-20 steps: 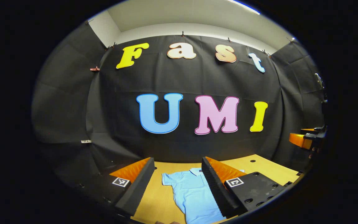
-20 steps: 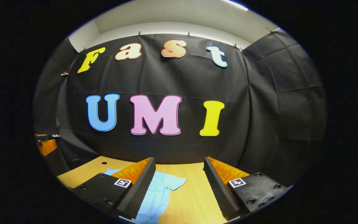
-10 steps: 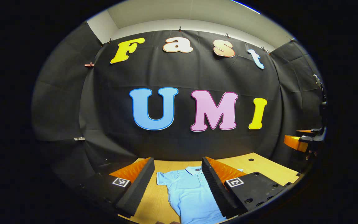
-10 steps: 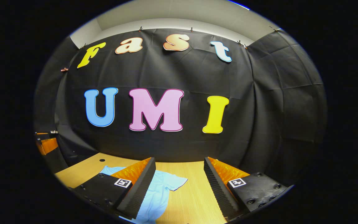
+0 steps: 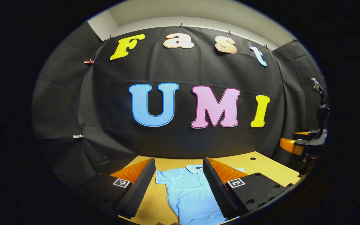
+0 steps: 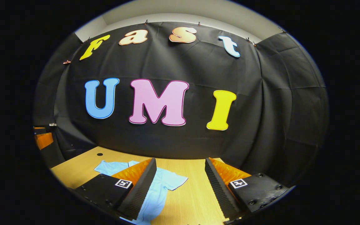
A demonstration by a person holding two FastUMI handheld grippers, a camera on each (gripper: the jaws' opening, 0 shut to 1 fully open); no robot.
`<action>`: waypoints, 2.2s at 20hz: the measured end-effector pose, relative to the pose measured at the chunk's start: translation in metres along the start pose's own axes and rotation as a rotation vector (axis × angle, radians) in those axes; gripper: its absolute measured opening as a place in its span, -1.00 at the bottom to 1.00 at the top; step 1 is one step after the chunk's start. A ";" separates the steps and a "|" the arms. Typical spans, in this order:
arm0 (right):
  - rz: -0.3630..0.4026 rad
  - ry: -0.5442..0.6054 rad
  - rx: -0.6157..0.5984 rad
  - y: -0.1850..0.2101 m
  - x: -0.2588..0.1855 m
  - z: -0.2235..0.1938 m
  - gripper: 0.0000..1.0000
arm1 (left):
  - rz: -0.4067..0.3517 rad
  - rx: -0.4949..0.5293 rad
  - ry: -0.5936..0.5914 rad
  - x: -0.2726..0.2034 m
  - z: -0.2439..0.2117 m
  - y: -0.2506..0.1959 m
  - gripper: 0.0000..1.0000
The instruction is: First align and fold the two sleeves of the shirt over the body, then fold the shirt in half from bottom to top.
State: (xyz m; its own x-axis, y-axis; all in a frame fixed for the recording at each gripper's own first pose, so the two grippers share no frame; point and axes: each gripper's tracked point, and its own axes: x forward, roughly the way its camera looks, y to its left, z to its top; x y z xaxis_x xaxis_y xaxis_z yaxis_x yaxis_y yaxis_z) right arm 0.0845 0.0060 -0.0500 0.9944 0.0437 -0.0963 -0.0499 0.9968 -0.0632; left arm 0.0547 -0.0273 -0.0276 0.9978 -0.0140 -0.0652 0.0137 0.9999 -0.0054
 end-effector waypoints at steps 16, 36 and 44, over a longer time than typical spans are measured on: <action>0.051 0.183 -0.021 -0.015 0.138 -0.094 0.94 | 0.163 -0.002 0.061 0.032 -0.027 0.020 0.93; 0.075 0.547 0.052 -0.026 0.287 -0.278 0.94 | 0.208 0.010 0.210 0.068 -0.081 0.007 0.94; 0.102 0.637 0.021 -0.020 0.309 -0.320 0.94 | 0.191 -0.014 0.262 0.078 -0.110 -0.016 0.94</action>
State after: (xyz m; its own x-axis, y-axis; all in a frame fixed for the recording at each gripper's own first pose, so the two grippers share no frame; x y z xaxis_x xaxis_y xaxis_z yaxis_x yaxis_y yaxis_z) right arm 0.3626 -0.0219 -0.3967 0.7344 0.0960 -0.6720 -0.1331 0.9911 -0.0039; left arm 0.1252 -0.0448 -0.1420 0.9313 0.1717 -0.3211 -0.1752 0.9844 0.0182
